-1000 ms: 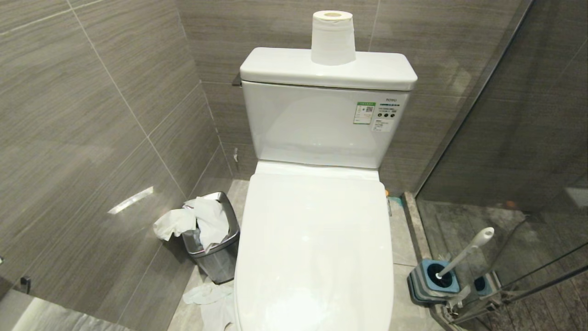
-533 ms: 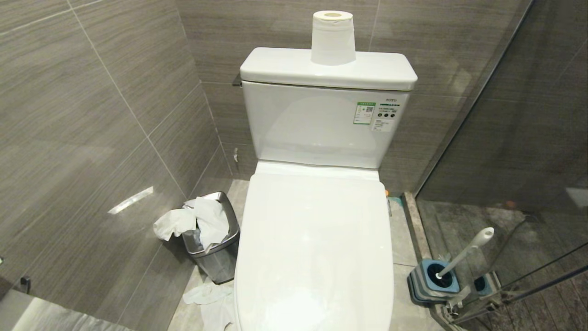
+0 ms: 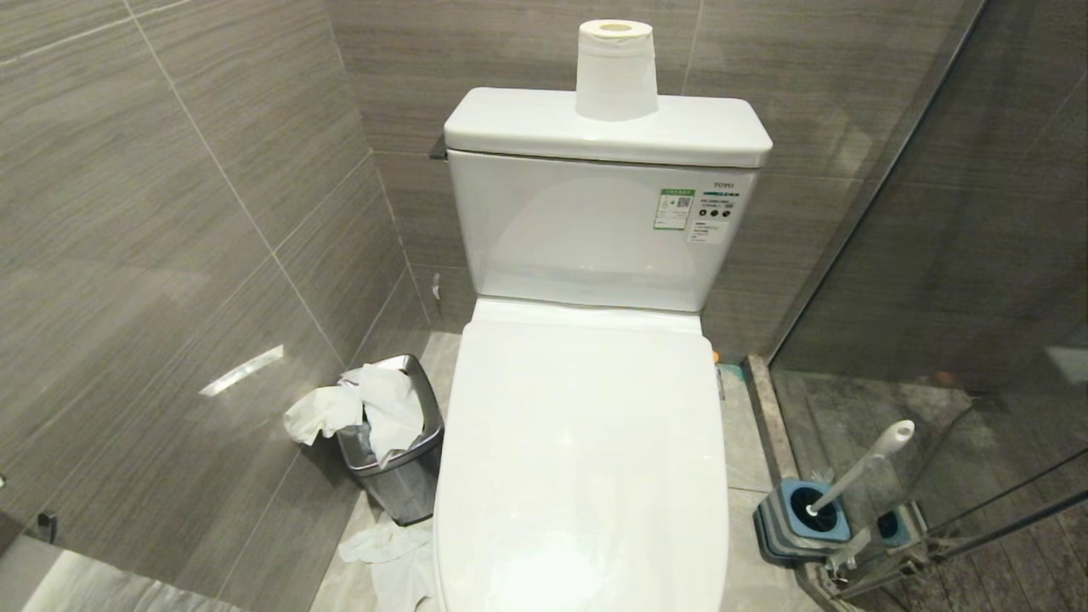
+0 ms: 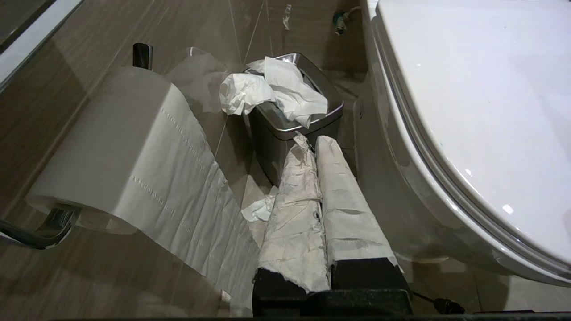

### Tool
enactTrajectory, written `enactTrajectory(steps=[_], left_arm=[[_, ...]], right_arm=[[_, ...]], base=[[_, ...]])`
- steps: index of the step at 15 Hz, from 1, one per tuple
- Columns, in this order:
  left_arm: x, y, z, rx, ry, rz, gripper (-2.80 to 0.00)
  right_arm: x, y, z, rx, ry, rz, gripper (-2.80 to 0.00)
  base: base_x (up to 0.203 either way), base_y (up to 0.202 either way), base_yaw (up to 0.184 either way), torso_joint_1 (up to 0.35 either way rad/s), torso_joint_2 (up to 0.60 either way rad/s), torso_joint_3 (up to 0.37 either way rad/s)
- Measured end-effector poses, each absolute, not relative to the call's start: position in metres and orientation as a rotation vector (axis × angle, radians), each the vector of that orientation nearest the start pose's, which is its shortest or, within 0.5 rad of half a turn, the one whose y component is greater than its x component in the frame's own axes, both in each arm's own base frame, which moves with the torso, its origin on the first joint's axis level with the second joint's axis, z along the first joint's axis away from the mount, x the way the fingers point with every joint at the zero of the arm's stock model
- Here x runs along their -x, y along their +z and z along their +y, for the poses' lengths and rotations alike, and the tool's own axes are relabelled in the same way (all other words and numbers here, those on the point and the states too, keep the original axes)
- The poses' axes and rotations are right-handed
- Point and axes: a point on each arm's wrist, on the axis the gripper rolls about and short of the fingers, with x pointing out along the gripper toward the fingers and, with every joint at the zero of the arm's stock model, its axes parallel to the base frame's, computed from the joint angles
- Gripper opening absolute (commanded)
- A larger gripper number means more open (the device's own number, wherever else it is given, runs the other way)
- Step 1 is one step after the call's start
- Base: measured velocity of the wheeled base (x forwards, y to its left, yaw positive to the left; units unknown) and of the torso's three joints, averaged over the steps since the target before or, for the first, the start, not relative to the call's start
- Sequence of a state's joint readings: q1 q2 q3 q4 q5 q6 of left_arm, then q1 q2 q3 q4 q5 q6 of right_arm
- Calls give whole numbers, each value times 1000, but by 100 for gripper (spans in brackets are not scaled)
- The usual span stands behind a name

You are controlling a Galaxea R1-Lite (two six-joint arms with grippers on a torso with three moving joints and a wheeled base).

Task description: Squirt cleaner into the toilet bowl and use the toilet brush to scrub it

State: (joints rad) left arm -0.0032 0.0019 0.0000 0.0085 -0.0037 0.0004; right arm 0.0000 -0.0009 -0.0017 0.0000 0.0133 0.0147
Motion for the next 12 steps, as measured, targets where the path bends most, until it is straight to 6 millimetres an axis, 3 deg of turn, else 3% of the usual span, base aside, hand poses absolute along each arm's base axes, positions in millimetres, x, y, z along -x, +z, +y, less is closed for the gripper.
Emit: enactTrajectory(steps=[12], left_arm=[[23,75,0,0,-7,11,-280]], right_arm=[[23,76,0,-14,13,-2,-280]], base=[[0,0,0,0,0,0]])
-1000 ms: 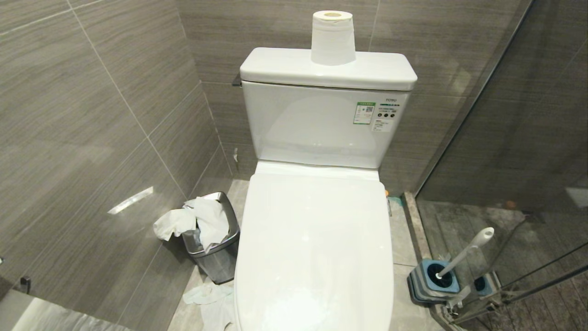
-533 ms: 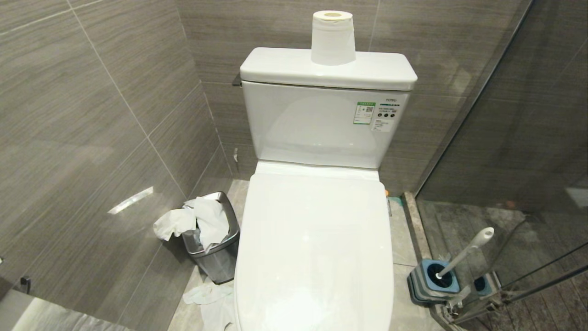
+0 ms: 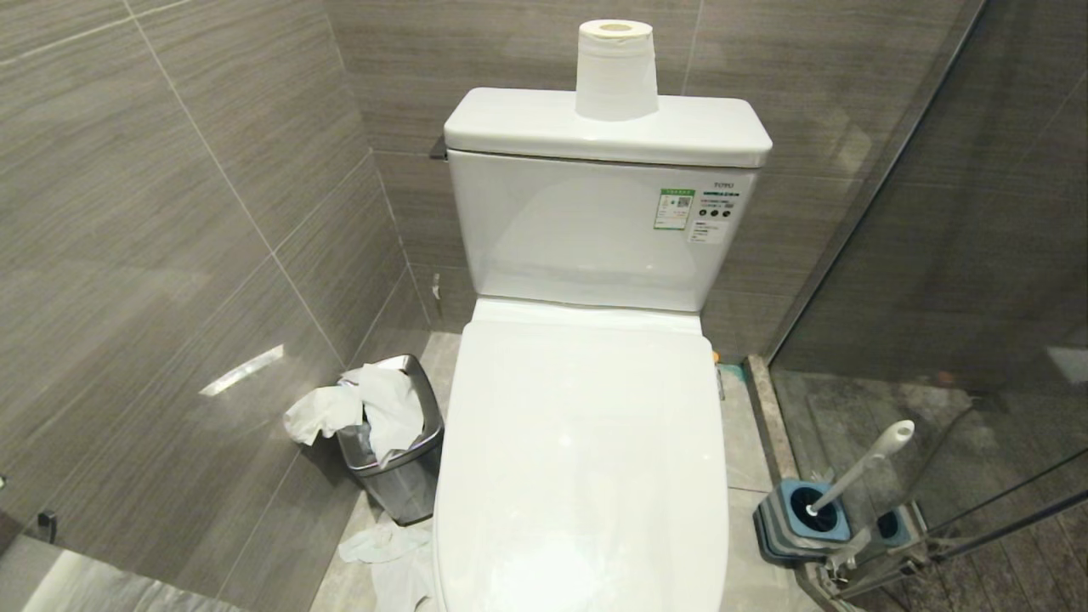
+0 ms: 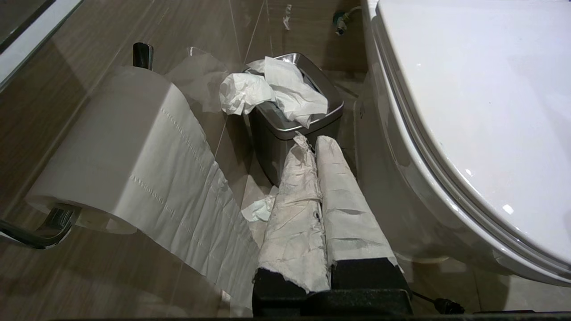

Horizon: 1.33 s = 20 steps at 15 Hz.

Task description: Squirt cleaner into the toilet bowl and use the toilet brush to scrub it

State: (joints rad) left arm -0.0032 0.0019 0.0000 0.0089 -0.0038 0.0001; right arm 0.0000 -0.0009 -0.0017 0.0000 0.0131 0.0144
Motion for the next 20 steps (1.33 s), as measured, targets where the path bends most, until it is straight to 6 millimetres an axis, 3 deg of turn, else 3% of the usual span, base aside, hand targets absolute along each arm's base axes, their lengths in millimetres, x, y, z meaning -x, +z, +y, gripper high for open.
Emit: enactTrajectory(steps=[20], left_arm=[[23,75,0,0,-7,11,-280]], right_arm=[[23,76,0,-12,15,-2,-280]], base=[[0,0,0,0,0,0]])
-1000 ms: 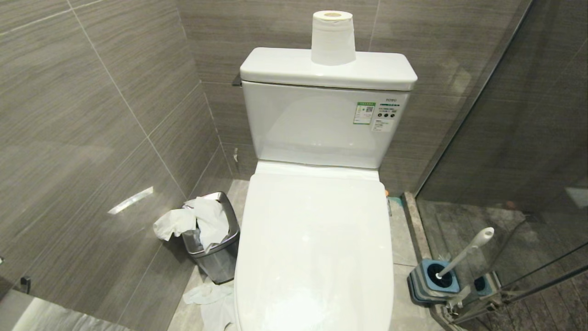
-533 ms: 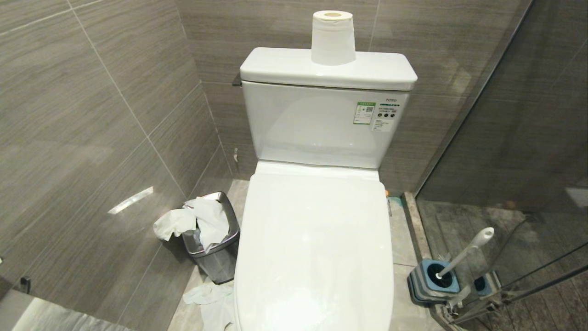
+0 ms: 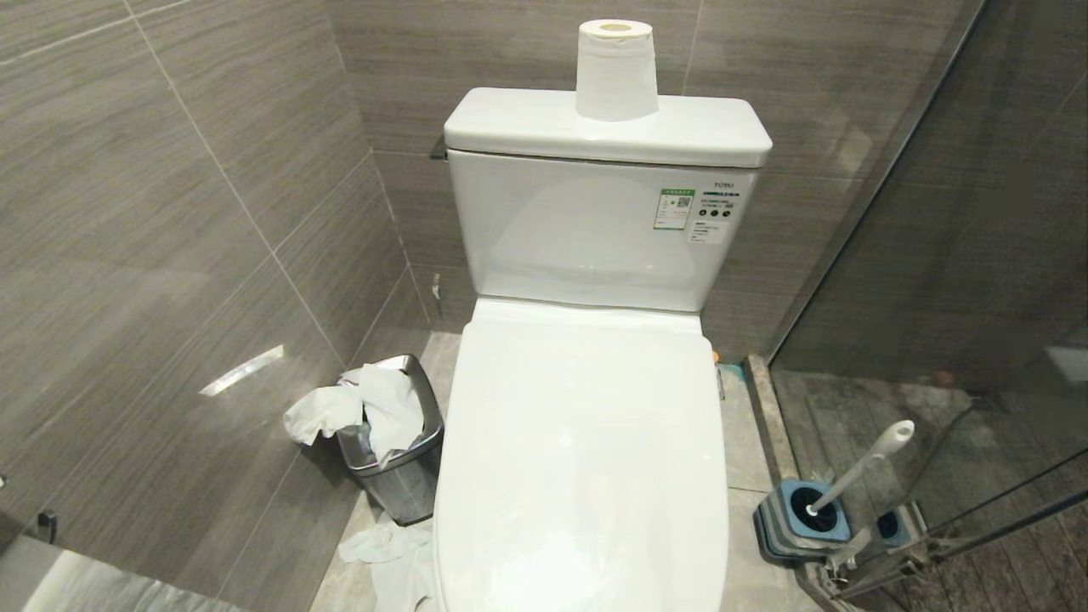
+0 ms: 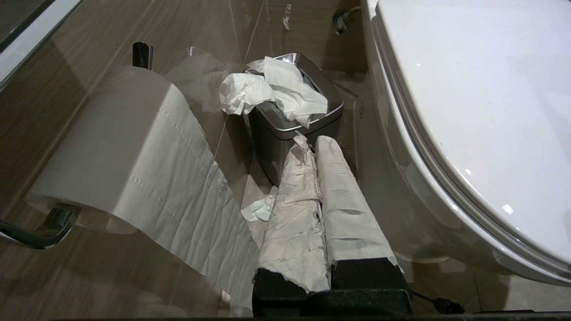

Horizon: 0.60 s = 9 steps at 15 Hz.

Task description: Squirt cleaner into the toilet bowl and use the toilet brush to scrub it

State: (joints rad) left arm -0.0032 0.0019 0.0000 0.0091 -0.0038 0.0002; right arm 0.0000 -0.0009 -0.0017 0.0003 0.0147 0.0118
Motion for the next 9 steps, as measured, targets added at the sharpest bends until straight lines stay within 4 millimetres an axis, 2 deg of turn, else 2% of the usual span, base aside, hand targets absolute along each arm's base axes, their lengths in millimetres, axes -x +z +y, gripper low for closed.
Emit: enactTrajectory(steps=[9], left_arm=[[23,75,0,0,-7,11,-280]], right_arm=[[23,76,0,-13,12,-2,-280]], base=[[0,0,0,0,0,0]])
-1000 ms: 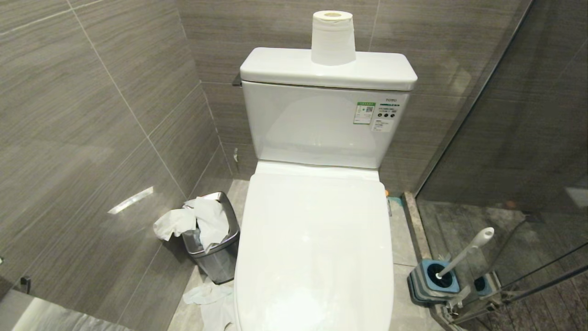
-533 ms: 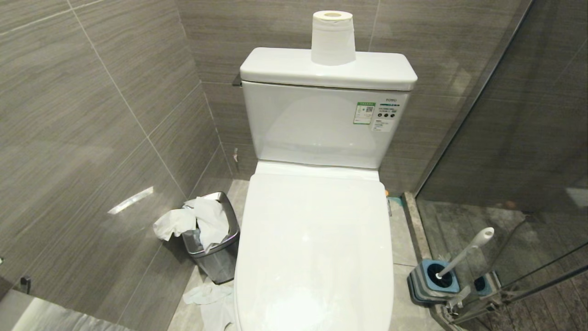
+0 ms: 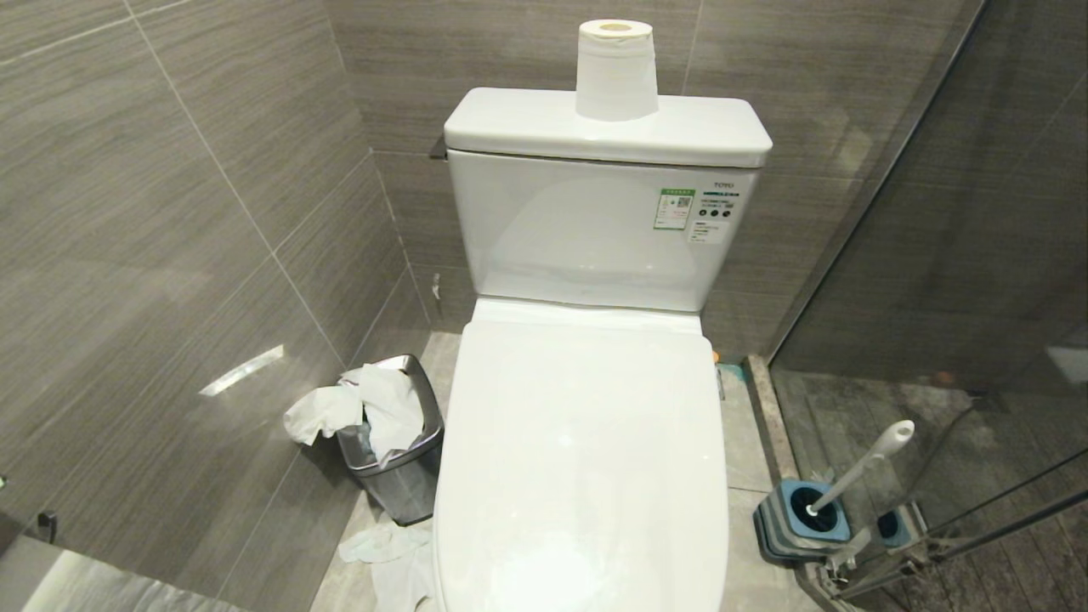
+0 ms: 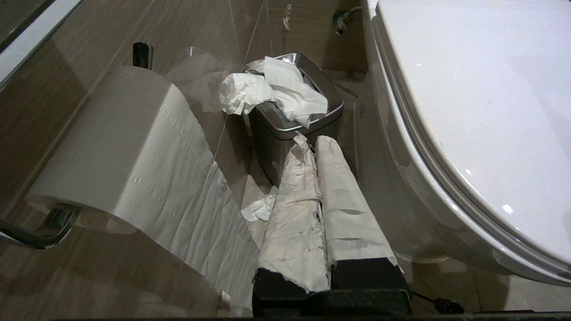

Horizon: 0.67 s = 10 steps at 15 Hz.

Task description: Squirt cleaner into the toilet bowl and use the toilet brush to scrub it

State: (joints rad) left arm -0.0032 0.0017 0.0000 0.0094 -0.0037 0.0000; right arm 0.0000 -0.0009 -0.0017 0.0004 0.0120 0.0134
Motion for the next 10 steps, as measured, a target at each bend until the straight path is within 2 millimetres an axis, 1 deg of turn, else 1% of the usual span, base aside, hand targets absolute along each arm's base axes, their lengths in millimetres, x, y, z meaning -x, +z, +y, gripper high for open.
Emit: enactTrajectory(steps=[10], left_arm=[[23,75,0,0,-7,11,-280]], right_arm=[[23,76,0,-15,12,-2,-280]], base=[[0,0,0,0,0,0]])
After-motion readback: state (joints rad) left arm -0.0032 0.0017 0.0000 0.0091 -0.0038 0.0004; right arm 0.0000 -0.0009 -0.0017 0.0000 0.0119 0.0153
